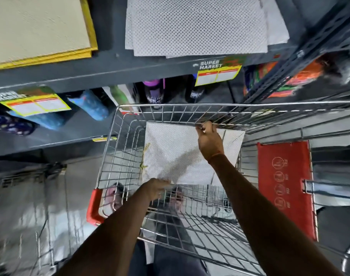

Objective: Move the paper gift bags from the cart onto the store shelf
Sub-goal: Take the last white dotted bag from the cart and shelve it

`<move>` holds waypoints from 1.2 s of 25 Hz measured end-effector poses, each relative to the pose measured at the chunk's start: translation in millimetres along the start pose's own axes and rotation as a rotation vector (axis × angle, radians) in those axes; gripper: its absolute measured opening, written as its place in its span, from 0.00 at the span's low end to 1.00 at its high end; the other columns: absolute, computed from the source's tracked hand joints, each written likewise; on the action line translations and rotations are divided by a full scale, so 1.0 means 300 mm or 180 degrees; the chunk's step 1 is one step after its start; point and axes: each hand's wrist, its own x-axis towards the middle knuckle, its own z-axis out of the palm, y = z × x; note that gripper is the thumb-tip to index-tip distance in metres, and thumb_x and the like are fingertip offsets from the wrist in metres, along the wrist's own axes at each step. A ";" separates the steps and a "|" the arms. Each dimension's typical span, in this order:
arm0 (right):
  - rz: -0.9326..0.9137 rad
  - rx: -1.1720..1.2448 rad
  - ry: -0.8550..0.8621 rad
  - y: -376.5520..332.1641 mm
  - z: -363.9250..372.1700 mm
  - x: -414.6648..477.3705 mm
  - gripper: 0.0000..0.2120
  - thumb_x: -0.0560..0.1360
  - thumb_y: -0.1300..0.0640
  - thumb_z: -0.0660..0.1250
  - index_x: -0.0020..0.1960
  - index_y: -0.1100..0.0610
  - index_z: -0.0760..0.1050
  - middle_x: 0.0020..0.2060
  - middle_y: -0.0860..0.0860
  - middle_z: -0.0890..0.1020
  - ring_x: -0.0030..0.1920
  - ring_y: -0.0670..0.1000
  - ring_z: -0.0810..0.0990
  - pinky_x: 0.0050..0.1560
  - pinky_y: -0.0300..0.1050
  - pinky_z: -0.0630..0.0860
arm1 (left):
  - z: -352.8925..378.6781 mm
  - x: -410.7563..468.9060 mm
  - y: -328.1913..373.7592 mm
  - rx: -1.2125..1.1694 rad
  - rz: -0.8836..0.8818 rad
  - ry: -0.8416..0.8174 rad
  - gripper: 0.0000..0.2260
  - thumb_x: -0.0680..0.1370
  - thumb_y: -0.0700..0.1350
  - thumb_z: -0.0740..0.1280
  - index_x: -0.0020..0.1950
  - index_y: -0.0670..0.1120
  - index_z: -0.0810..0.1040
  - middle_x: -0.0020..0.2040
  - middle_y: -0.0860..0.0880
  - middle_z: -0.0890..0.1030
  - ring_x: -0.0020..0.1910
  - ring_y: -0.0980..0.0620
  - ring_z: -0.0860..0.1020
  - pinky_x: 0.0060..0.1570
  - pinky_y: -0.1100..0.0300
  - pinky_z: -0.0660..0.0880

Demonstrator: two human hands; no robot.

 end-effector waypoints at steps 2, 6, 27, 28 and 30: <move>0.0036 -0.0217 -0.0332 -0.011 0.017 0.014 0.19 0.80 0.58 0.56 0.70 0.60 0.63 0.68 0.61 0.67 0.65 0.62 0.71 0.58 0.58 0.76 | 0.012 0.018 -0.002 -0.0286 -0.0156 0.0066 0.19 0.75 0.32 0.67 0.66 0.35 0.73 0.72 0.38 0.69 0.71 0.41 0.68 0.71 0.48 0.66; 0.0314 -0.0195 -0.0705 -0.029 0.018 0.034 0.27 0.77 0.58 0.64 0.73 0.57 0.59 0.71 0.62 0.61 0.71 0.61 0.64 0.63 0.58 0.75 | 0.033 0.030 -0.003 -0.0572 -0.0258 0.0105 0.13 0.71 0.33 0.71 0.54 0.37 0.75 0.71 0.39 0.69 0.72 0.42 0.67 0.71 0.47 0.67; 0.0089 0.2611 0.0500 0.064 -0.458 -0.329 0.09 0.76 0.66 0.65 0.53 0.70 0.79 0.47 0.60 0.83 0.48 0.49 0.80 0.49 0.32 0.75 | -0.074 -0.347 0.176 -0.0758 0.1200 0.0008 0.08 0.79 0.33 0.58 0.49 0.46 0.72 0.43 0.46 0.81 0.33 0.57 0.83 0.38 0.59 0.77; 0.0118 0.2792 0.0475 0.056 -0.485 -0.335 0.07 0.77 0.66 0.64 0.51 0.68 0.78 0.44 0.57 0.82 0.45 0.44 0.80 0.45 0.27 0.74 | -0.091 -0.398 0.185 -0.0531 0.1560 0.0193 0.08 0.78 0.33 0.60 0.50 0.46 0.72 0.46 0.44 0.80 0.34 0.56 0.83 0.38 0.59 0.78; 0.0213 0.3162 0.0561 0.045 -0.524 -0.331 0.05 0.78 0.67 0.62 0.47 0.62 0.77 0.39 0.50 0.80 0.38 0.38 0.76 0.40 0.27 0.73 | -0.136 -0.475 0.217 0.0080 0.2194 0.0705 0.06 0.76 0.36 0.65 0.51 0.43 0.73 0.51 0.41 0.80 0.43 0.51 0.79 0.51 0.53 0.79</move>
